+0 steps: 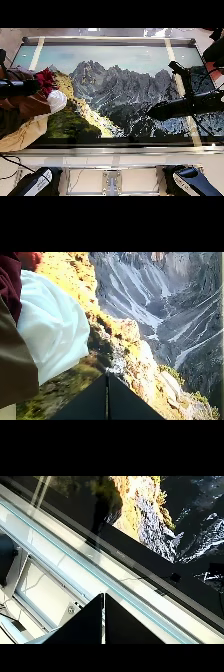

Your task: Fold the shirts.

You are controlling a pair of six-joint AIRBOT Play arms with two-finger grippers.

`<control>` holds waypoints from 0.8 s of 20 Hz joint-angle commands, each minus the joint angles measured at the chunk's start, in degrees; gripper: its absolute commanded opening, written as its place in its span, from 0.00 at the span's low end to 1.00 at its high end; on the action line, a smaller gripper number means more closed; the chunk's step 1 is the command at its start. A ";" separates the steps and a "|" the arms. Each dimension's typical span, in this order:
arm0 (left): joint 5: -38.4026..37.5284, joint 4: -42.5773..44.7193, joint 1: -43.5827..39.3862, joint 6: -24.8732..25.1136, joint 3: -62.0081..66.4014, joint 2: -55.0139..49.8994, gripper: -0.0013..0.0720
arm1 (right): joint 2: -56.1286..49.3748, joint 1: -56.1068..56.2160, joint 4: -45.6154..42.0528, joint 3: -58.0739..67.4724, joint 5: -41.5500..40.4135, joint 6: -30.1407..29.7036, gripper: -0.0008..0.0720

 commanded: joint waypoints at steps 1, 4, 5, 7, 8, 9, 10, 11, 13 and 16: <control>0.00 0.00 0.00 0.02 -0.02 -0.02 0.03 | -0.02 0.04 0.02 0.02 0.02 0.00 0.06; 0.00 0.00 0.00 0.02 -0.02 -0.02 0.03 | -0.02 0.04 0.02 0.02 0.02 0.00 0.06; 0.00 0.00 0.00 0.02 -0.02 -0.02 0.03 | -0.02 0.04 0.02 0.02 0.02 0.00 0.06; 0.00 0.00 0.00 0.02 -0.02 -0.02 0.03 | -0.02 0.04 0.02 0.02 0.02 0.00 0.06; 0.00 0.00 0.00 0.02 -0.02 -0.02 0.03 | -0.02 0.04 0.02 0.02 0.02 0.00 0.06; 0.00 0.00 0.00 0.02 -0.02 -0.04 0.03 | -0.02 0.04 -0.15 0.02 0.02 -0.13 0.06; 0.02 -0.02 0.00 0.02 -0.02 -0.04 0.03 | -0.02 0.04 -0.68 0.02 -0.04 -0.22 0.06; 0.02 -0.04 0.00 0.02 -0.02 -0.07 0.03 | -0.02 0.04 -0.74 0.02 -0.07 -0.22 0.06; 2.10 1.27 0.04 0.07 0.00 -0.35 0.05 | -0.04 0.04 -1.90 0.00 -4.17 -0.22 0.06; 11.96 14.43 0.76 -0.13 0.00 -0.57 0.06 | -0.04 0.04 -2.08 0.02 -12.94 -0.20 0.06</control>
